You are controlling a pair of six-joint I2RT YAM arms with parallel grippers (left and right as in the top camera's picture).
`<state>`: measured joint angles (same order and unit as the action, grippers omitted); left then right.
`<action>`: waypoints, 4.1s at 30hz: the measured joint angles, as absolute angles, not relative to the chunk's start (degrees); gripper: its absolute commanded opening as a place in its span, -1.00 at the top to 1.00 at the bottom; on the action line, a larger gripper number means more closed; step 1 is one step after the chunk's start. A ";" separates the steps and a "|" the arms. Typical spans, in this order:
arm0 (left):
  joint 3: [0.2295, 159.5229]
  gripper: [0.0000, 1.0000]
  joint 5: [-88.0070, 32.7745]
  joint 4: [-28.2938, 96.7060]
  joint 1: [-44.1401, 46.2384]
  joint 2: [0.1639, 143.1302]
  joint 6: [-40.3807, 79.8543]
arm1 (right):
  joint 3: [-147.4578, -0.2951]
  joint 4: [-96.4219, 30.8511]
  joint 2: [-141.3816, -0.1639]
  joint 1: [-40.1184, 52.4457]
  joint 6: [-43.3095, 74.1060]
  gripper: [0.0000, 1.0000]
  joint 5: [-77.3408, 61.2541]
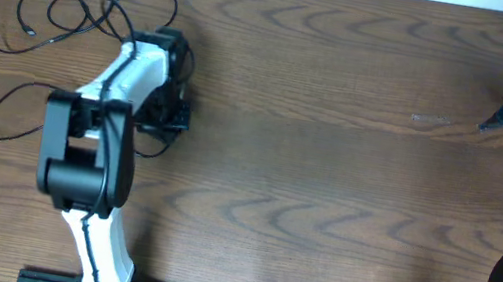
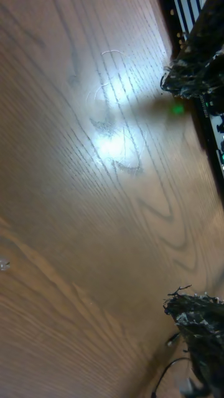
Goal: Untangle cables
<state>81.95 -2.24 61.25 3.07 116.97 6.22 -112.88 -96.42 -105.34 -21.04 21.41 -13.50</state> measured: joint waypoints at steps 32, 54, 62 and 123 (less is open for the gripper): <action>86.59 -0.15 4.29 48.73 -20.43 105.54 35.64 | -112.88 -96.42 -105.34 -21.04 21.41 -0.99 -13.50; 86.56 0.00 -4.75 32.99 -21.63 121.58 33.56 | -112.88 -96.40 -105.34 -21.04 21.41 -0.99 -13.50; 86.56 0.85 -4.14 33.17 -21.63 122.69 31.70 | -112.88 -96.40 -105.36 -21.04 21.41 -0.98 -13.50; 86.52 0.80 -7.35 31.51 -20.58 110.21 35.29 | -112.88 -96.40 -105.34 -21.04 21.41 -0.98 -13.50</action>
